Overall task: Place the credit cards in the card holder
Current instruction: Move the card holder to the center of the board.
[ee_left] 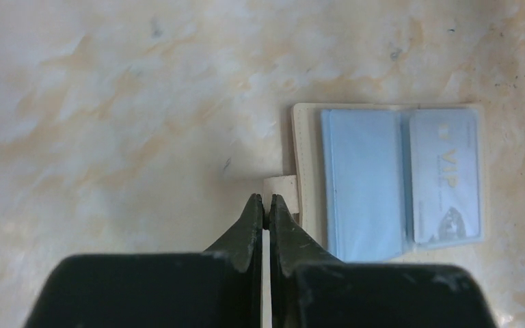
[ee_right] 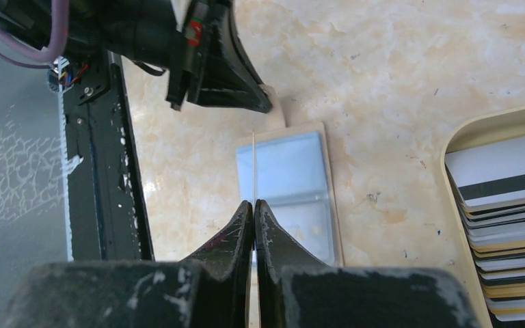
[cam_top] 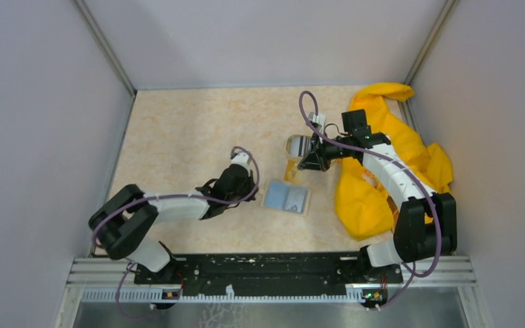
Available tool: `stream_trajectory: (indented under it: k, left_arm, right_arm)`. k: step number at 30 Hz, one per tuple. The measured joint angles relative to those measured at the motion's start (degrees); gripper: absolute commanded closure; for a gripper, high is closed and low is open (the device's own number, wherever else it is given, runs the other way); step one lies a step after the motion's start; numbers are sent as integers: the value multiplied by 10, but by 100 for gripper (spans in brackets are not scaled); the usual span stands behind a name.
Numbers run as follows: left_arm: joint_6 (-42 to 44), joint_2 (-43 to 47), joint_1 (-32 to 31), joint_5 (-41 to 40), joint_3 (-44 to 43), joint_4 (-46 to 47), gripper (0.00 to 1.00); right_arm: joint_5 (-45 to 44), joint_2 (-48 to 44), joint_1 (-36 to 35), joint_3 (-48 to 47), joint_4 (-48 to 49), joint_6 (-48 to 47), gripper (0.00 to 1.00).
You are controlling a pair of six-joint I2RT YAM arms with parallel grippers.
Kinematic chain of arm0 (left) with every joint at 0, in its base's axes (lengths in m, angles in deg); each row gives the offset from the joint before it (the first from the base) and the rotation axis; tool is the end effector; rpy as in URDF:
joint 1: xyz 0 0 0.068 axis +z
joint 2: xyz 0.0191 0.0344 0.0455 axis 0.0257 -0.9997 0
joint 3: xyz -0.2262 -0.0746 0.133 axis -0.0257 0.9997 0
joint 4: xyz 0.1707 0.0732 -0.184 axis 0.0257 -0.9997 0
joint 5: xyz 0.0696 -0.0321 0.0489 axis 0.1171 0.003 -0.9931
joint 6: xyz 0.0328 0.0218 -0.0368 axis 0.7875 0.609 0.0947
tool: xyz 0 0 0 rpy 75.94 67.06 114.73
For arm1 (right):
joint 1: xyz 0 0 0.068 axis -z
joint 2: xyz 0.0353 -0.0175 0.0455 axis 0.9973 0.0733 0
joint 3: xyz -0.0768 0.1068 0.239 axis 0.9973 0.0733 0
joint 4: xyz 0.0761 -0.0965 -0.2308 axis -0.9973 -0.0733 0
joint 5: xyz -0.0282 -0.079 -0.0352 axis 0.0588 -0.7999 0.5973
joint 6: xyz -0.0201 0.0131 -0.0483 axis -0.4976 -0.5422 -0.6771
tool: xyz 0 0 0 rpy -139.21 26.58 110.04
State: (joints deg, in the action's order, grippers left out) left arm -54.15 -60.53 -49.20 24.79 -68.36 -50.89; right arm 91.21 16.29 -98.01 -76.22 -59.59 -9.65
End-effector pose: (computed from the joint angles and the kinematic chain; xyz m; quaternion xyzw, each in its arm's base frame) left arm 0.2119 -0.2227 0.1542 0.1096 0.8823 -0.2061 0.4087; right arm 0.2730 0.0903 0.2730 -0.4206 0.7280 0.4276 0.3321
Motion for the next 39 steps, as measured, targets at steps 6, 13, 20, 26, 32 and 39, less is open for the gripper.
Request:
stream_trajectory:
  k: [6, 13, 20, 26, 32, 39]
  left_arm:
    - [-146, 139, -36, -79, 132, 3, 100]
    - [-256, 163, -92, -119, 177, 7, 100]
    - [-274, 169, -98, -153, 181, 4, 100]
    - [-251, 186, -98, -184, 181, -8, 67]
    - [-199, 227, -98, -188, 181, -29, 20]
    - [-50, 411, -97, -58, 246, 46, 1]
  right_arm:
    - [-2, 3, 0, 0, -1, 1, 100]
    - [5, 42, 0, 0, -4, 6, 100]
    - [2, 70, 0, 0, -16, 5, 100]
    - [-10, 85, -14, 0, -29, -4, 100]
    - [-13, 106, -43, 0, -40, -9, 100]
    - [-1, 106, -60, -2, -59, -31, 100]
